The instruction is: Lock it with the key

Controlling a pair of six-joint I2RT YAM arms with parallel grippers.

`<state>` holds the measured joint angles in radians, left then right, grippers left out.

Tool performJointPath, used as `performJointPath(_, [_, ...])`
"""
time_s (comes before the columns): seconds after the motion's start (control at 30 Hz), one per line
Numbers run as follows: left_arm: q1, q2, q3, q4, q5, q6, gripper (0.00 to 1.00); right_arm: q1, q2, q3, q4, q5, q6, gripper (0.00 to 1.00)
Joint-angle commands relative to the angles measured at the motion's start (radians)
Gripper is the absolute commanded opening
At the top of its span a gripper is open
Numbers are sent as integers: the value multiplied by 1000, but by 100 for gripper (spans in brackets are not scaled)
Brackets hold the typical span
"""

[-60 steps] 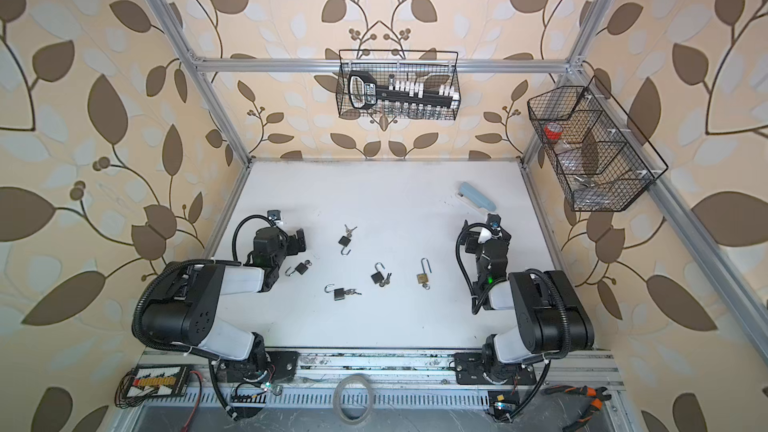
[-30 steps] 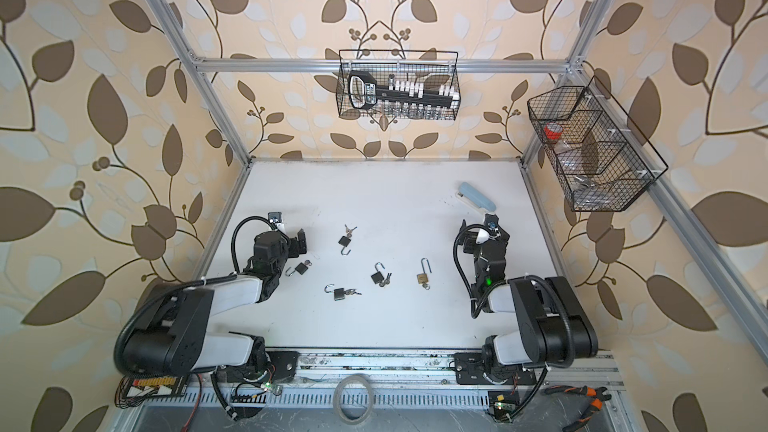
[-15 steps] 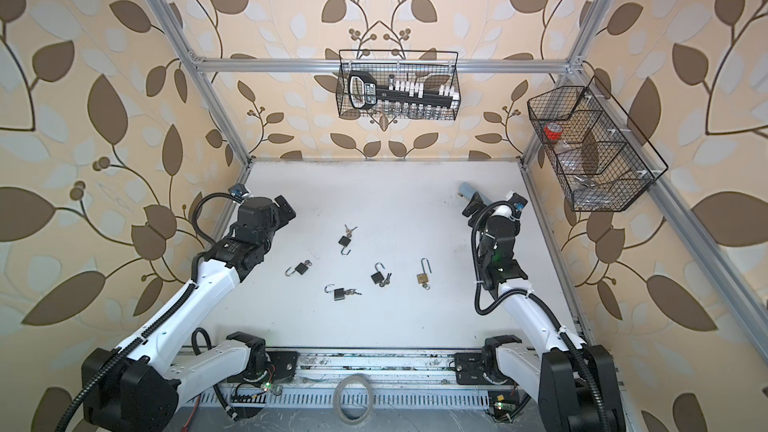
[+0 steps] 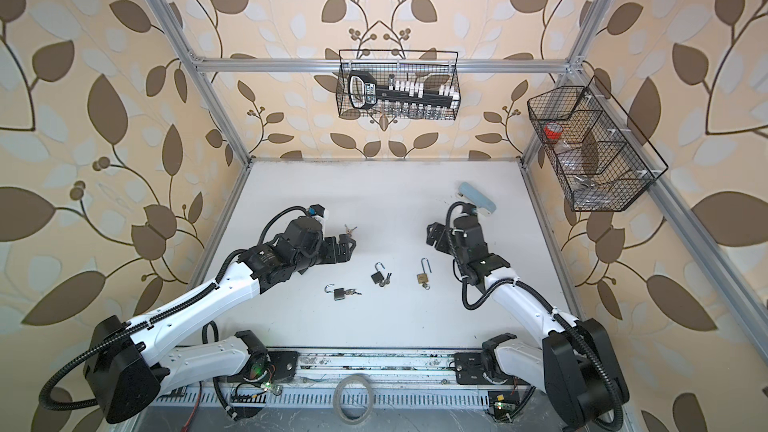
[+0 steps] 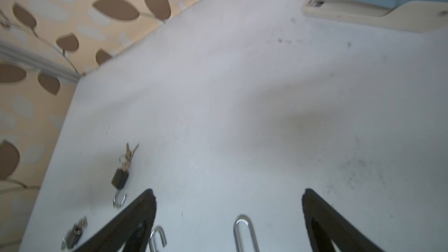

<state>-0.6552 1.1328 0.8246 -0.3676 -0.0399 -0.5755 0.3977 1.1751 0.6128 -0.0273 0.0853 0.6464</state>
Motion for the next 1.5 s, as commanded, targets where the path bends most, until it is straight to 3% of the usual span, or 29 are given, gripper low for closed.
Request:
performJointPath(0.0, [-17, 2, 41, 15, 61, 20, 99, 131, 19, 27, -216, 94, -6, 85])
performJointPath(0.13, [-17, 31, 58, 57, 121, 22, 99, 258, 60, 38, -371, 182, 31, 71])
performJointPath(0.2, [-17, 49, 74, 60, 131, 10, 99, 292, 75, 29, -402, 201, 33, 71])
performJointPath(0.4, [-16, 55, 97, 49, 115, -19, 99, 293, 81, -22, -327, 97, -19, 66])
performJointPath(0.57, [-14, 47, 84, 40, 89, -23, 99, 293, 134, 1, -311, 119, -73, 61])
performJointPath(0.73, [-14, 18, 67, 37, 64, -25, 99, 293, 170, 26, -330, 212, -82, 51])
performJointPath(0.97, [-14, 13, 80, 17, 50, -7, 99, 328, 221, 45, -289, 170, -111, 51])
performJointPath(1.47, [-14, 24, 74, 14, 48, -3, 99, 351, 276, 46, -281, 213, -58, 47])
